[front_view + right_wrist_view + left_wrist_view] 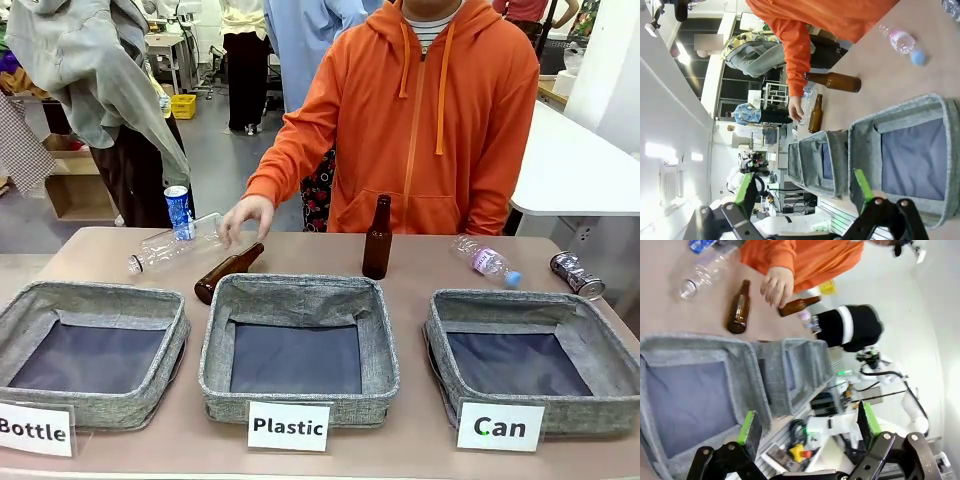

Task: Sort the can waste into the basket.
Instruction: Pick up the can waste from the table and place it in the right Fabric basket.

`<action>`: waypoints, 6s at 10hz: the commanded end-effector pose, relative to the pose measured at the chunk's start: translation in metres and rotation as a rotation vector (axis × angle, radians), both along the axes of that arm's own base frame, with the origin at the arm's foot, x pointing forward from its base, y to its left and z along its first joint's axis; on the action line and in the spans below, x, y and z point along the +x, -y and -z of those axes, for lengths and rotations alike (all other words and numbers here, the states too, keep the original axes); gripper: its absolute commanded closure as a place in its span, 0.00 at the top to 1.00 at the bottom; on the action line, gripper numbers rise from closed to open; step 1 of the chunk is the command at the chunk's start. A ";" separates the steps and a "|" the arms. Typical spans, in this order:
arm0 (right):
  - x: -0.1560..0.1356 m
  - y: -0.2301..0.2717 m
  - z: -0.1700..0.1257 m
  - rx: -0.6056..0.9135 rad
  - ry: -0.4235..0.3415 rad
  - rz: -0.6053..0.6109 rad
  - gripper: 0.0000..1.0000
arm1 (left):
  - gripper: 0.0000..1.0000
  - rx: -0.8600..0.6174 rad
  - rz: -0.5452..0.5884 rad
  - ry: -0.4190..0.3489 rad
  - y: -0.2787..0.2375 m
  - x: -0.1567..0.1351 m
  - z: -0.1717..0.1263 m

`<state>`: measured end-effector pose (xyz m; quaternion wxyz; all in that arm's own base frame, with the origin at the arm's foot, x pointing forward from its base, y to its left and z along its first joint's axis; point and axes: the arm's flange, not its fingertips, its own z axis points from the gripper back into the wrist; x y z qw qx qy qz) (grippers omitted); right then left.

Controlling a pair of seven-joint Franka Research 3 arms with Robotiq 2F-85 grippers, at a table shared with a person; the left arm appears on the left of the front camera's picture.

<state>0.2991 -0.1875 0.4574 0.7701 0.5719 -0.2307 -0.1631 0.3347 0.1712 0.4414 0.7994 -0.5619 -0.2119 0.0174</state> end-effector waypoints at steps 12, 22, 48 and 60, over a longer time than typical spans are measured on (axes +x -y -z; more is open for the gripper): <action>0.003 -0.002 -0.001 0.012 0.029 0.004 1.00 | 1.00 0.285 -0.080 0.353 -0.072 0.051 -0.021; 0.003 -0.002 -0.001 0.012 0.029 0.004 1.00 | 1.00 0.231 -0.092 0.317 -0.138 0.033 -0.044; 0.003 -0.002 -0.001 0.012 0.029 0.004 1.00 | 1.00 0.680 0.342 0.438 0.102 0.267 0.036; 0.003 -0.002 -0.001 0.012 0.029 0.004 1.00 | 1.00 0.575 0.578 1.073 0.077 0.411 0.094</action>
